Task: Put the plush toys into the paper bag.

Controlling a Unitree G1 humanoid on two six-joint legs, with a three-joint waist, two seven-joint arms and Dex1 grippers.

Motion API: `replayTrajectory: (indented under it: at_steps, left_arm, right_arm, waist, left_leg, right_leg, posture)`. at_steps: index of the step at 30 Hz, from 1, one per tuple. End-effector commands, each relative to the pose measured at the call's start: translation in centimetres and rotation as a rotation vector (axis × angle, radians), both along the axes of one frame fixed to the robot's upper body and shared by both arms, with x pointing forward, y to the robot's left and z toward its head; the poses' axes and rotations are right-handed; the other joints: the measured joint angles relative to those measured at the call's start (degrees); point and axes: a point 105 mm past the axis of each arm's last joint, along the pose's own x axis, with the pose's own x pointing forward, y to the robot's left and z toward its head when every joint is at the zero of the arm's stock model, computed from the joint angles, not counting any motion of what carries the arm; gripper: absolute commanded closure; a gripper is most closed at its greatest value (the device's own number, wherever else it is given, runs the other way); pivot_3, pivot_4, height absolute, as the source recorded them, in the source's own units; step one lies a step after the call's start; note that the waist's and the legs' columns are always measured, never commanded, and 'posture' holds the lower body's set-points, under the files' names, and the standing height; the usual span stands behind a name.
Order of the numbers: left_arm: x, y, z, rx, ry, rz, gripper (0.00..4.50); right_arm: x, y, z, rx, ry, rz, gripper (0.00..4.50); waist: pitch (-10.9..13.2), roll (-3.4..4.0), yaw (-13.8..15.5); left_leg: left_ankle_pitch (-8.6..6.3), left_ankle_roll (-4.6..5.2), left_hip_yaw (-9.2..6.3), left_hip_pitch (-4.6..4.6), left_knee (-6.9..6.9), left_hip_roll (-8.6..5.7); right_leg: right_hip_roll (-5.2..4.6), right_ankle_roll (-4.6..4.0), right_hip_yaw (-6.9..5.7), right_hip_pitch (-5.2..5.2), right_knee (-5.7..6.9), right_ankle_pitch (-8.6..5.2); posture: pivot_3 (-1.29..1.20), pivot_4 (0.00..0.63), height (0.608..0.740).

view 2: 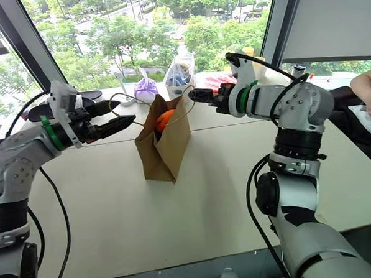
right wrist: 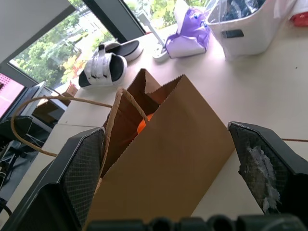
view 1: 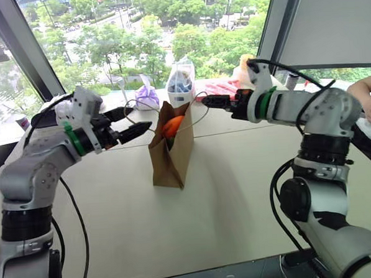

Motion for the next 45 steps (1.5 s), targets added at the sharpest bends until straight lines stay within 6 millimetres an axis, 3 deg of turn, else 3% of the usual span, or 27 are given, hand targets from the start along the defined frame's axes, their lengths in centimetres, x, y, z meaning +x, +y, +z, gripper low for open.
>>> replayTrajectory:
  at_steps: [1, 7, 10, 12, 18, 24, 35, 45]
  left_arm:
    - [-1.2, 0.9, 0.8, 0.014, -0.024, 0.008, 0.05]
    - [-1.8, 2.7, 0.0, 0.037, 0.014, 0.053, 0.05]
    - [-1.9, 5.0, -0.4, 0.058, 0.035, 0.12, 0.05]
    - [-1.9, 5.1, -0.4, 0.059, 0.033, 0.121, 0.05]
    - [-2.7, 3.4, -1.6, 0.082, 0.066, 0.045, 0.05]
    - [-2.8, 0.0, -4.7, 0.142, 0.066, 0.013, 0.05]
    - [-3.0, -4.7, -7.9, 0.143, 0.043, -0.023, 0.05]
    - [-2.5, -6.3, -9.4, 0.164, 0.008, 0.009, 0.05]
  right_arm:
    - [-1.5, -0.4, 2.3, -0.001, -0.095, 0.035, 0.0]
    - [-2.8, -1.3, 2.6, -0.018, -0.134, 0.063, 0.0]
    - [-3.7, -2.9, 1.4, -0.083, -0.176, 0.047, 0.0]
    - [-3.6, -3.4, 0.2, -0.107, -0.172, 0.035, 0.0]
    - [-2.7, -3.9, -4.6, -0.302, -0.227, 0.034, 0.0]
    - [-2.4, -2.0, -8.3, -0.367, -0.334, 0.119, 0.0]
    - [-1.8, 3.6, -7.7, -0.21, -0.423, 0.198, 0.0]
    - [-0.4, 5.7, -8.5, -0.235, -0.44, 0.218, 0.0]
  waist:
    - [0.0, 0.0, -0.02]
    - [0.0, 0.0, -0.03]
    - [0.0, 0.0, 0.17]
    - [0.0, 0.0, 0.31]
    - [0.0, -0.01, 0.09]
    - [0.01, -0.03, 0.12]
    - [0.01, -0.02, 0.36]
    - [0.0, -0.03, 0.55]
  left_leg:
    - [0.0, 0.0, 0.01, 0.0, 0.0, 0.0]
    - [-0.02, 0.04, 0.01, 0.0, -0.01, 0.02]
    - [-0.06, 0.11, 0.02, 0.0, -0.02, 0.02]
    - [-0.11, 0.19, 0.03, 0.0, 0.0, 0.0]
    - [-0.11, 0.2, 0.18, 0.03, 0.06, 0.04]
    - [-0.12, 0.21, 0.24, 0.05, 0.07, 0.06]
    - [-0.11, 0.19, 0.27, 0.07, 0.09, 0.09]
    - [-0.11, 0.18, 0.27, 0.07, 0.08, 0.06]
  right_leg:
    - [0.0, 0.0, 0.0, 0.0, 0.0, 0.0]
    - [0.01, 0.0, 0.0, -0.01, -0.02, 0.0]
    - [0.01, 0.0, 0.0, 0.0, -0.04, 0.0]
    - [-0.01, 0.0, -0.01, 0.03, -0.05, 0.0]
    - [-0.01, 0.0, 0.01, 0.08, -0.08, 0.0]
    - [-0.02, 0.0, 0.01, 0.07, -0.09, 0.0]
    - [-0.02, -0.05, 0.05, 0.06, -0.1, 0.03]
    - [-0.02, -0.05, 0.05, 0.07, -0.12, 0.04]
  posture:
    - [0.0, 0.15, 0.74]
    - [0.0, 0.15, 0.74]
    - [0.0, 0.15, 0.74]
    - [0.0, 0.15, 0.74]
    - [0.0, 0.15, 0.74]
    - [0.0, 0.15, 0.74]
    - [0.0, 0.15, 0.74]
    - [0.0, 0.15, 0.74]
